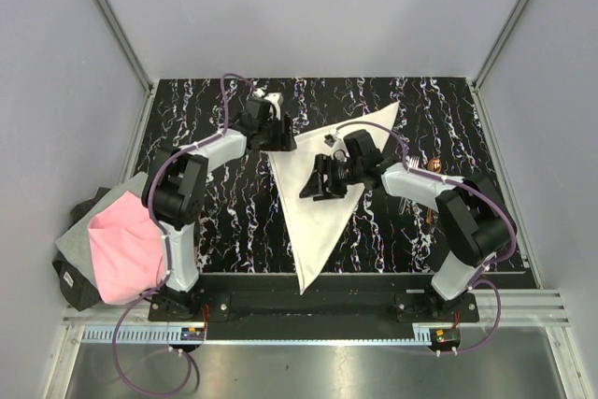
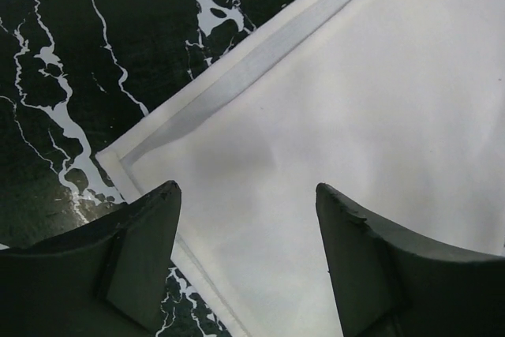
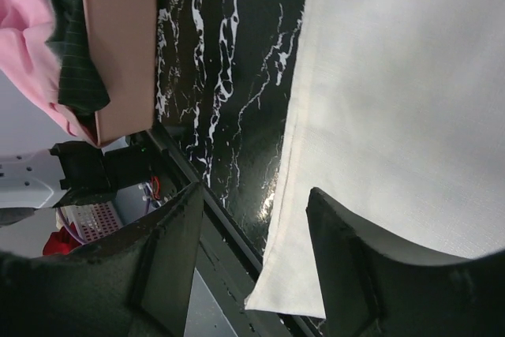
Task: Fold the napkin, place the utensils inside, and roll it up
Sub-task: Fold the napkin
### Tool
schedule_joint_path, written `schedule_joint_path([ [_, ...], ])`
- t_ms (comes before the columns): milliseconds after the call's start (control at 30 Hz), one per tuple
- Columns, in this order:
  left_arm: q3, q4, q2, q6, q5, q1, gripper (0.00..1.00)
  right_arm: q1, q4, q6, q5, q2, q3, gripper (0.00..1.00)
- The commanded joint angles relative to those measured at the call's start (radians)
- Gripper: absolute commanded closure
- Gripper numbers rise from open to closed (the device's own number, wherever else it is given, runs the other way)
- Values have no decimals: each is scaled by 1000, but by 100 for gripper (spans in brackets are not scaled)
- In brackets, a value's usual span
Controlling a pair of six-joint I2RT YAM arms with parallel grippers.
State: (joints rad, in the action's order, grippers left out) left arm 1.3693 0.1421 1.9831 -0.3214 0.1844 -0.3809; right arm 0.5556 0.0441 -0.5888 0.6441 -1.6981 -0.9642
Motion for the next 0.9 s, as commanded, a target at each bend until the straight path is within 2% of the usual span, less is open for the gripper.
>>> schedule_joint_path([
  [0, 56, 14, 39, 45, -51, 11, 30, 9, 36, 20, -21, 37, -51, 36],
  [333, 85, 17, 100, 58, -144, 2, 32, 7, 37, 4, -30, 57, 2, 36],
  [467, 94, 24, 114, 50, -166, 0, 45, 9, 36, 0, -37, 69, 19, 36],
  [667, 109, 63, 146, 35, -181, -7, 49, 9, 36, -3, -37, 75, 27, 36],
  [767, 114, 88, 152, 41, -233, -18, 57, 9, 36, -6, -38, 78, 27, 35],
  [867, 111, 97, 152, 41, -258, -24, 69, 9, 36, -6, -41, 81, 28, 36],
])
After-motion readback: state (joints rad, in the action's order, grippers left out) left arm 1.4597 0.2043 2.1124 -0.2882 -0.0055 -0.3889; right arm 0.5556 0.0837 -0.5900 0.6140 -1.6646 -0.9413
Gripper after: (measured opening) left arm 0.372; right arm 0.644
